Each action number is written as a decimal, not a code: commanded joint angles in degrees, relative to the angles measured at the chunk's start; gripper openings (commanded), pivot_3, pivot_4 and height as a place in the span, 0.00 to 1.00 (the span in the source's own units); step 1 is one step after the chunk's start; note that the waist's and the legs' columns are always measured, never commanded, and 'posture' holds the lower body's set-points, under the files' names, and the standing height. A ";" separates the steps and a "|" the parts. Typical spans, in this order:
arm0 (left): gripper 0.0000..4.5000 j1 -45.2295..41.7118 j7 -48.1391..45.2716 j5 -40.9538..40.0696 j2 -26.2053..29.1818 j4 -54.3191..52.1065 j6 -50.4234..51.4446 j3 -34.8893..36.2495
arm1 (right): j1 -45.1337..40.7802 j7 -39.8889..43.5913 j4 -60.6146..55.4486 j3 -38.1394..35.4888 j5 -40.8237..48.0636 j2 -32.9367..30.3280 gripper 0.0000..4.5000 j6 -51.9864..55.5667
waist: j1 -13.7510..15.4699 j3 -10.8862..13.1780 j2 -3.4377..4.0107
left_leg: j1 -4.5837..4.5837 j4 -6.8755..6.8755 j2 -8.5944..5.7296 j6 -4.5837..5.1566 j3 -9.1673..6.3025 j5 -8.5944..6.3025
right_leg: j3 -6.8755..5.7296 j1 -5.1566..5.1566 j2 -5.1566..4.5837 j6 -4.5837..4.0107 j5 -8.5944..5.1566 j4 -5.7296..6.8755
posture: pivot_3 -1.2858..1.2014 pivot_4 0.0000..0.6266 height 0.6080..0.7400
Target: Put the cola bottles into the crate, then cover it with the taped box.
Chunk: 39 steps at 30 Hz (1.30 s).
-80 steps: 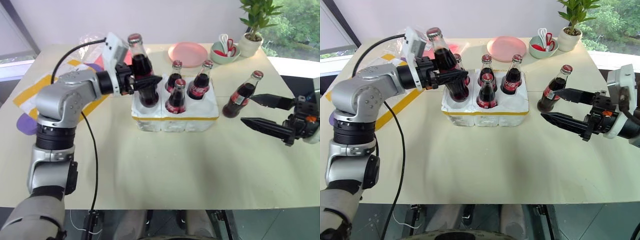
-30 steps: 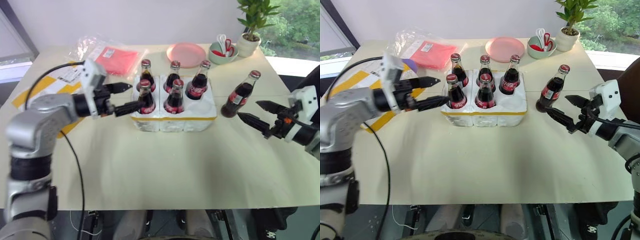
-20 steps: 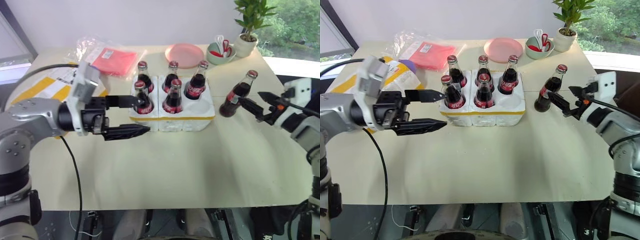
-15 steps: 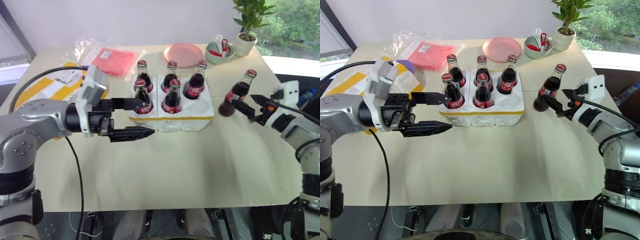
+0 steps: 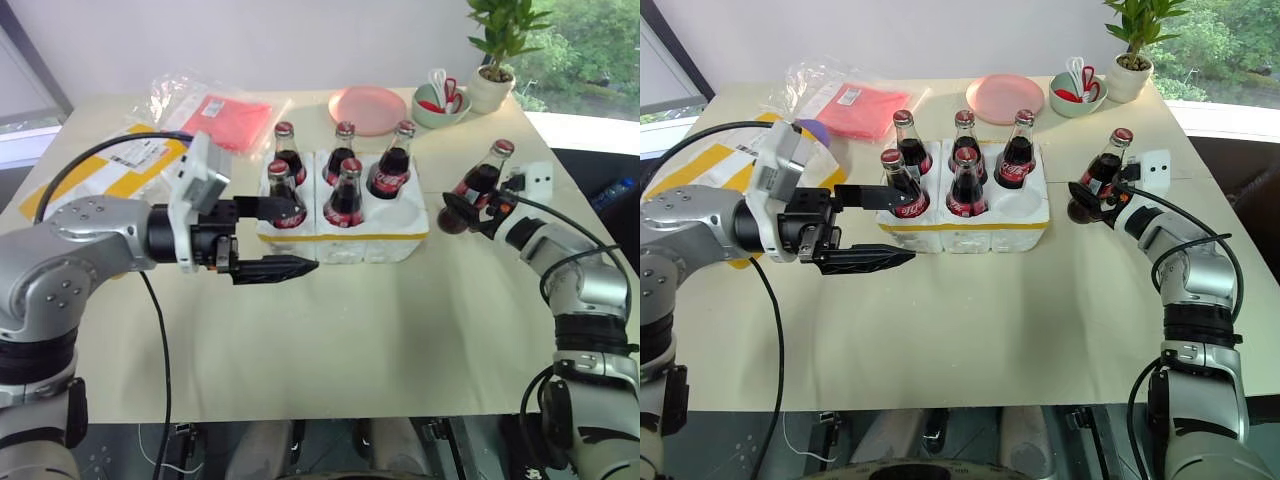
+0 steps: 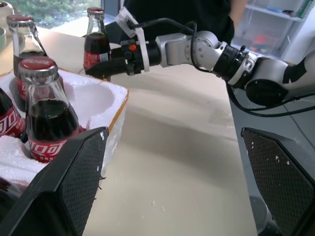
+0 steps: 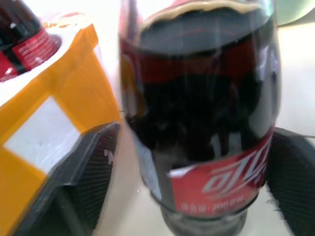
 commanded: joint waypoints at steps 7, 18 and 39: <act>1.00 -0.29 -1.61 2.80 0.02 0.56 -3.67 -1.71 | -0.41 1.02 -13.34 -8.19 11.06 0.30 0.62 5.33 | -0.05 0.11 0.19 | -0.08 -0.06 0.00 -0.03 0.01 0.02 | 0.02 -0.16 0.00 0.00 0.00 0.03 | 0.52 0.24 1.00; 1.00 -1.60 -2.76 5.73 -1.16 3.22 -6.53 -3.01 | -0.13 -0.84 -34.99 -9.68 33.57 1.01 0.62 21.05 | -0.03 0.22 0.36 | -0.14 -0.17 0.02 0.01 0.02 0.00 | 0.04 -0.28 -0.01 0.00 0.01 0.03 | 0.52 0.24 1.00; 1.00 0.79 1.53 6.49 -1.04 1.07 -6.97 0.33 | 0.44 3.45 -27.61 7.10 13.30 0.84 0.62 12.19 | -0.18 0.16 0.29 | -0.12 -0.15 0.02 0.00 0.04 0.01 | 0.02 -0.29 0.02 0.00 0.01 0.05 | 0.52 0.24 1.00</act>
